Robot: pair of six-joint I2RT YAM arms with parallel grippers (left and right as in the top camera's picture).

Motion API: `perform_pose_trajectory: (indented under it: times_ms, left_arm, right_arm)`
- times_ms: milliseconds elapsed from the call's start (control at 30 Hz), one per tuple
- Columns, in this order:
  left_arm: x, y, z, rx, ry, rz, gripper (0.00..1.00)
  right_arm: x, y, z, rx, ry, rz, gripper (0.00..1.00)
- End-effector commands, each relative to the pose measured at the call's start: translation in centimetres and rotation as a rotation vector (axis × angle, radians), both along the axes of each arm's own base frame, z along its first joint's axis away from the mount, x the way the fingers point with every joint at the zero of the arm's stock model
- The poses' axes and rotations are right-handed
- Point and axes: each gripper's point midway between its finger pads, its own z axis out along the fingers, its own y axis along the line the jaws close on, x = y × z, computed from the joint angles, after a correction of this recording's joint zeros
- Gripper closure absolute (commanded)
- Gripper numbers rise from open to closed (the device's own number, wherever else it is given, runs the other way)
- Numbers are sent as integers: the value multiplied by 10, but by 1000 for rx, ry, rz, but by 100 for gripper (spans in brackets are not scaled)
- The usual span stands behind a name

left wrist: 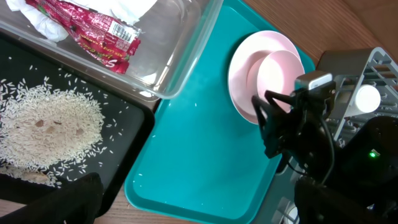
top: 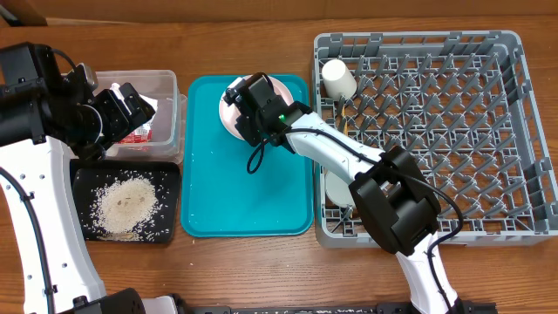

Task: Sort waste into correct bins and load items into the dishwasher
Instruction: 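Pinch the pink plate rim and lift it off the white plate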

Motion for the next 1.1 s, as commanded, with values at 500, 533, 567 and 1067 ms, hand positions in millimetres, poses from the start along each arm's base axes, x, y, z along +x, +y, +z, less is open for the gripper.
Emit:
perform_pose_trajectory:
  times_ms: [500,533,567,1067]
  left_arm:
    - [-1,0,8,21,-27,-19,0]
    - [-1,0,8,21,-27,-19,0]
    - [-1,0,8,21,-27,-19,0]
    - [-1,0,8,21,-27,-19,0]
  right_arm:
    - [6,-5,13,-8,-36,-21,91]
    - [6,-5,13,-8,-36,-21,91]
    - [6,-5,13,-8,-35,-21,89]
    - [-4,-13,4,-49,14,-20,84]
